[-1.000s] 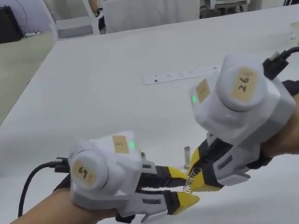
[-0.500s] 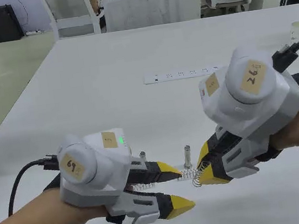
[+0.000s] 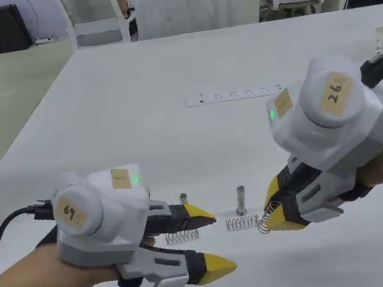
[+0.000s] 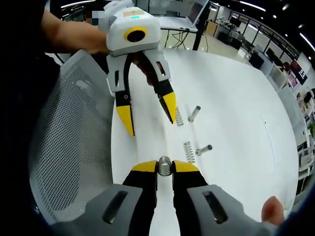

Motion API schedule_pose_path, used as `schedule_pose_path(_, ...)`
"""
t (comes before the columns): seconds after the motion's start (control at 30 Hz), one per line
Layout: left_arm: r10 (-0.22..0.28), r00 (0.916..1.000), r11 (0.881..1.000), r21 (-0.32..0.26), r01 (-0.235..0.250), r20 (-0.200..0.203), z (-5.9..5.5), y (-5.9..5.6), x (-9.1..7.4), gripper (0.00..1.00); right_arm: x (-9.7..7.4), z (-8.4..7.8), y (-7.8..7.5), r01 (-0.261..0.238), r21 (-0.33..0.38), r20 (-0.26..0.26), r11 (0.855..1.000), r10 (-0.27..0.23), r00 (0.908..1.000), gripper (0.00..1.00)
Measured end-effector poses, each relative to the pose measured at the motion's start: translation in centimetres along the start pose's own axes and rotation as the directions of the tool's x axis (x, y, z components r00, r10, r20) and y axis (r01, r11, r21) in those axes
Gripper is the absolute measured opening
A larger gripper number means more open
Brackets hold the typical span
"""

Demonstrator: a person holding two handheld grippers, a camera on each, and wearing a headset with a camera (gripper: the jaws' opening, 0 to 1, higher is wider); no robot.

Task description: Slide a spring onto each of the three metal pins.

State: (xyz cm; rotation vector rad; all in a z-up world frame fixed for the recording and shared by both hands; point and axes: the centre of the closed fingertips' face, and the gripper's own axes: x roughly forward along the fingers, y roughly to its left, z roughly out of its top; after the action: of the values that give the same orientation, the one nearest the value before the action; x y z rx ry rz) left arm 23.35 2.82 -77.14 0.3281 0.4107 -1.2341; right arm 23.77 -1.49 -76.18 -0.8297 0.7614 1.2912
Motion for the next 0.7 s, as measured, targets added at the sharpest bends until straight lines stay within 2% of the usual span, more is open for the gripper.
schedule_pose_path(0.33, 0.062, 0.9979, 0.997, -0.048, -0.062, 0.017, -0.7, 1.3, -1.5, 0.39, -0.2, -0.2, -0.3, 0.000, -0.004, -0.009, 1.000, 0.000, 1.0000, 0.09)
schedule_pose_path(0.7, 0.129, 0.9906, 0.986, -0.108, -0.123, 0.047, -1.3, 2.1, -2.9, 0.45, -0.8, -0.4, -0.8, 0.005, -0.009, -0.019, 1.000, -0.005, 0.9998, 0.09)
